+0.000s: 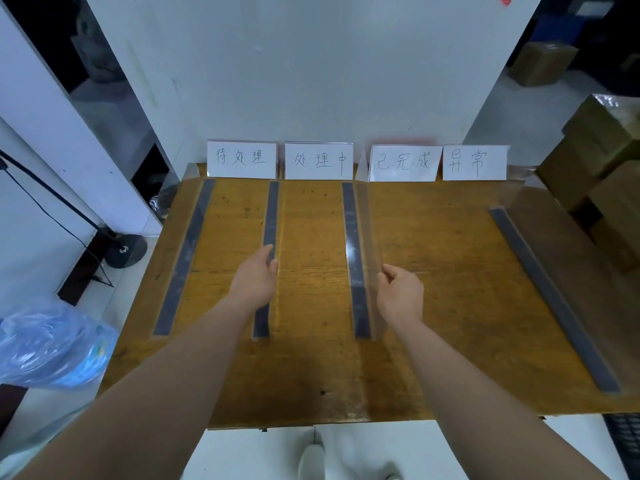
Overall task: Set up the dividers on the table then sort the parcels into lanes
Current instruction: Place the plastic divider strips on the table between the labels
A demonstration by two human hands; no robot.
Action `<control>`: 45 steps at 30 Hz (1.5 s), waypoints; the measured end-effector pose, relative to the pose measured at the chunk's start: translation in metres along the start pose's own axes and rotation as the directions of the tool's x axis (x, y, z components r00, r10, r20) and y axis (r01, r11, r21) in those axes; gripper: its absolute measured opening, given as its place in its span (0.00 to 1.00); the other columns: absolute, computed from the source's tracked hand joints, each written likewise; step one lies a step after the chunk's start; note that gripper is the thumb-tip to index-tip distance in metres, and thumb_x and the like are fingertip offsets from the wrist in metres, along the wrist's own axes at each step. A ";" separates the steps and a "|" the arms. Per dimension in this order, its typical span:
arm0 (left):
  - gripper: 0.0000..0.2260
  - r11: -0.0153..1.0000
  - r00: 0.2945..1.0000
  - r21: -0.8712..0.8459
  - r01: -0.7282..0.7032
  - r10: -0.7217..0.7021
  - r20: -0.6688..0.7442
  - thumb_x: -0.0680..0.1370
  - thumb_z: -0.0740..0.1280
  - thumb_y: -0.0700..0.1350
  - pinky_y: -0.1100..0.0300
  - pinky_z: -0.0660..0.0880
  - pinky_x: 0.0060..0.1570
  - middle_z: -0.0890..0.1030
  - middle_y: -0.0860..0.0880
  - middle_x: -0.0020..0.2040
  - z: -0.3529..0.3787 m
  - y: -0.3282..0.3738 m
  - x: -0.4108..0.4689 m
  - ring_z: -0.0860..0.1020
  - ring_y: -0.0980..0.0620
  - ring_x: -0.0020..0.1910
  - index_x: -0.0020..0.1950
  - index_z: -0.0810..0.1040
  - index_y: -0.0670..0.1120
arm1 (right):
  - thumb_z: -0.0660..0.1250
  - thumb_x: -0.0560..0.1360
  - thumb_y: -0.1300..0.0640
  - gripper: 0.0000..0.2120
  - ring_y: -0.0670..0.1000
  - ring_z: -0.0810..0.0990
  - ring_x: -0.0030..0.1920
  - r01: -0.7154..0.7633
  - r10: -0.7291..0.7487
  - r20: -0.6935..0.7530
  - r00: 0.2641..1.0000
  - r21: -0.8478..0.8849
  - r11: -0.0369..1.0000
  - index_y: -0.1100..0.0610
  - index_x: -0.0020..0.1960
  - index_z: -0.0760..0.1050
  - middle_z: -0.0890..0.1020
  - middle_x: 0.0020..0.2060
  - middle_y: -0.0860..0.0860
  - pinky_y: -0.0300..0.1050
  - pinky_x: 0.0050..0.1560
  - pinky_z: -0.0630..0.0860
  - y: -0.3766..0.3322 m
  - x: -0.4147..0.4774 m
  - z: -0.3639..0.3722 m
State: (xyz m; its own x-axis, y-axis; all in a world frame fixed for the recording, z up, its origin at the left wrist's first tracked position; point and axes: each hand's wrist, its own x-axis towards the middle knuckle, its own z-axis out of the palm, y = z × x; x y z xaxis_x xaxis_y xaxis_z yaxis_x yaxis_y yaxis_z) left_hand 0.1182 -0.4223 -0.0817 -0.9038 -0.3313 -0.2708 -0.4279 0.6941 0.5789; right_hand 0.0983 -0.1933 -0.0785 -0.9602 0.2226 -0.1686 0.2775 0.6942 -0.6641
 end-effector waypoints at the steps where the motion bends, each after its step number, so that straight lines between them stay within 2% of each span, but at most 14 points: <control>1: 0.21 1.000 1.000 -0.003 -0.001 0.001 -0.001 0.85 0.53 0.47 0.51 0.65 0.69 0.67 0.44 0.75 0.000 0.000 0.000 0.67 0.45 0.73 0.79 0.60 0.45 | 0.60 0.81 0.58 0.17 0.52 0.77 0.62 0.000 0.000 0.001 1.000 -0.003 1.000 0.58 0.69 0.73 0.78 0.64 0.53 0.45 0.62 0.73 0.000 0.000 0.000; 9: 0.22 1.000 1.000 -0.013 0.001 -0.001 -0.007 0.85 0.52 0.48 0.52 0.67 0.66 0.69 0.44 0.74 0.003 0.001 -0.001 0.69 0.45 0.71 0.79 0.60 0.45 | 0.63 0.80 0.57 0.18 0.52 0.77 0.63 0.002 -0.002 0.011 1.000 0.008 1.000 0.56 0.69 0.72 0.78 0.64 0.52 0.49 0.64 0.74 0.006 0.002 -0.007; 12: 0.23 1.000 1.000 -0.010 0.007 -0.007 0.004 0.85 0.53 0.50 0.52 0.68 0.64 0.71 0.44 0.72 0.003 0.001 -0.001 0.71 0.45 0.69 0.79 0.59 0.44 | 0.63 0.79 0.57 0.19 0.52 0.77 0.62 0.010 -0.010 0.030 1.000 0.007 1.000 0.57 0.70 0.71 0.79 0.63 0.52 0.47 0.62 0.74 0.006 0.000 -0.008; 18: 0.25 1.000 1.000 -0.001 0.024 -0.024 0.010 0.84 0.56 0.53 0.50 0.67 0.68 0.69 0.44 0.74 0.003 -0.002 -0.002 0.69 0.45 0.71 0.79 0.58 0.45 | 0.65 0.79 0.56 0.20 0.52 0.77 0.62 0.016 -0.016 0.044 0.999 0.007 1.000 0.56 0.70 0.70 0.78 0.63 0.52 0.47 0.62 0.74 0.007 0.000 -0.008; 23: 0.27 0.999 0.999 -0.015 0.041 -0.041 0.016 0.84 0.56 0.54 0.49 0.65 0.70 0.67 0.44 0.75 0.002 -0.004 -0.004 0.67 0.45 0.73 0.80 0.57 0.44 | 0.66 0.78 0.54 0.24 0.52 0.75 0.65 0.024 -0.023 0.061 0.998 -0.018 1.000 0.56 0.72 0.68 0.76 0.66 0.53 0.52 0.65 0.73 0.010 0.002 -0.007; 29: 0.27 0.999 0.999 0.005 0.031 -0.031 0.020 0.84 0.54 0.54 0.50 0.62 0.73 0.64 0.44 0.77 -0.004 -0.001 -0.004 0.63 0.45 0.75 0.80 0.56 0.43 | 0.66 0.78 0.51 0.26 0.53 0.70 0.70 0.065 -0.063 0.034 0.997 -0.068 0.996 0.55 0.73 0.66 0.73 0.69 0.52 0.51 0.68 0.69 0.008 0.004 -0.013; 32: 0.27 0.998 1.000 0.056 -0.004 0.004 -0.011 0.84 0.53 0.54 0.51 0.59 0.73 0.62 0.43 0.78 -0.007 0.004 -0.005 0.61 0.45 0.76 0.79 0.57 0.42 | 0.66 0.77 0.50 0.26 0.52 0.69 0.71 0.101 -0.100 0.018 0.995 -0.086 0.991 0.54 0.73 0.66 0.71 0.70 0.52 0.51 0.69 0.68 0.004 0.004 -0.019; 38: 0.24 0.979 0.976 0.121 -0.165 0.180 -0.123 0.84 0.55 0.51 0.51 0.61 0.72 0.67 0.43 0.75 -0.017 0.034 -0.006 0.64 0.45 0.75 0.77 0.62 0.41 | 0.66 0.77 0.49 0.28 0.52 0.64 0.74 0.182 -0.184 0.001 0.983 -0.138 0.974 0.55 0.74 0.65 0.69 0.72 0.53 0.52 0.73 0.64 0.001 0.006 -0.043; 45: 0.21 0.928 0.917 0.086 -0.363 0.372 -0.144 0.84 0.55 0.50 0.52 0.59 0.74 0.69 0.45 0.74 -0.003 0.081 -0.009 0.65 0.47 0.74 0.75 0.66 0.43 | 0.65 0.78 0.48 0.28 0.52 0.63 0.74 0.098 -0.115 -0.117 0.986 -0.141 0.985 0.55 0.74 0.64 0.69 0.72 0.53 0.50 0.72 0.63 0.027 0.012 -0.099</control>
State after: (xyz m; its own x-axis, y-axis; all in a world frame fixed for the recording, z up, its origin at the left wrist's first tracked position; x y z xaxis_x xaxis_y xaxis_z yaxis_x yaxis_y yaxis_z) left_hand 0.0914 -0.3650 -0.0298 -0.9874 -0.1379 0.0781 -0.0694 0.8192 0.5692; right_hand 0.0974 -0.1038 -0.0265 -0.9756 0.2194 -0.0048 0.1833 0.8026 -0.5677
